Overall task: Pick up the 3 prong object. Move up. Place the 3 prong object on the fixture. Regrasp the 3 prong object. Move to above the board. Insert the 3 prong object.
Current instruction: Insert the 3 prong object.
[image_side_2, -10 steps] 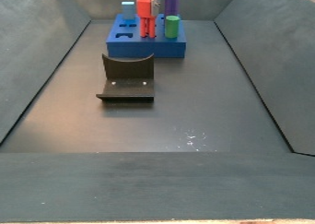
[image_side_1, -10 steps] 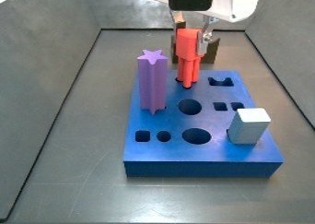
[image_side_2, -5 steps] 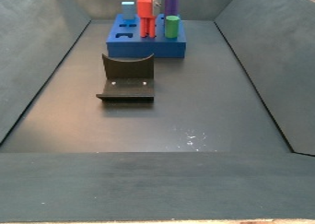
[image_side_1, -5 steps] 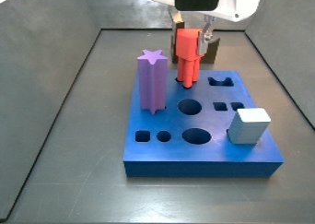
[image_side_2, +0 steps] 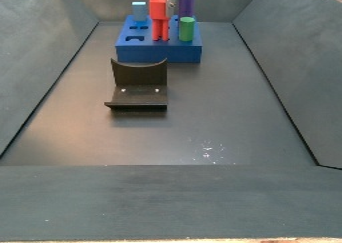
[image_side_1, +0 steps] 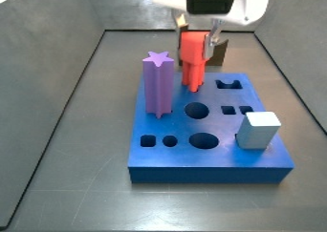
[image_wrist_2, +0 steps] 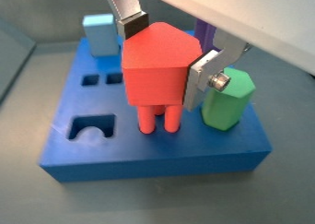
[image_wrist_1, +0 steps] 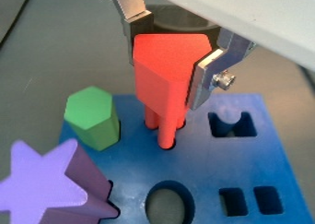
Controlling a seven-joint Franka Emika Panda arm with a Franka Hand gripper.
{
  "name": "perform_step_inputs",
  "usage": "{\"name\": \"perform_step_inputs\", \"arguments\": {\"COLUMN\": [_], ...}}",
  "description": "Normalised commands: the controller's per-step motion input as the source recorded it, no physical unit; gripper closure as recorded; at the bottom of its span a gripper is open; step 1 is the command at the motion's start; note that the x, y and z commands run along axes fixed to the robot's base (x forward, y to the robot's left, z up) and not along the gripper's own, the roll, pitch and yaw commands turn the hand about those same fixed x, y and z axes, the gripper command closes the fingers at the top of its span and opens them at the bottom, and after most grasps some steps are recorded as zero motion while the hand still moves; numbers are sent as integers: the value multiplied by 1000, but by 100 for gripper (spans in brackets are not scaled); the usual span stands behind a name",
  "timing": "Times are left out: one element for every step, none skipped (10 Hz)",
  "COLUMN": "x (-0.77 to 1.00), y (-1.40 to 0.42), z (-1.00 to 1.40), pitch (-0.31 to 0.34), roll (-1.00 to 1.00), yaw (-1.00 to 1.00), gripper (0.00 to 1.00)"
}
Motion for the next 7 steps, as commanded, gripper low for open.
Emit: {"name": "perform_step_inputs", "arguments": {"x": [0, 0, -91, -240, -366, -249, -97], "y": [-23, 0, 0, 0, 0, 0, -17], "z": [-43, -60, -880, -1000, -1000, -1000, -1000], "pitch": [0, -14, -194, -126, -81, -99, -111], "roll": [0, 0, 91, 116, 173, 110, 116], "yaw": [106, 0, 0, 0, 23, 0, 63], "gripper": [100, 100, 100, 100, 100, 100, 100]}}
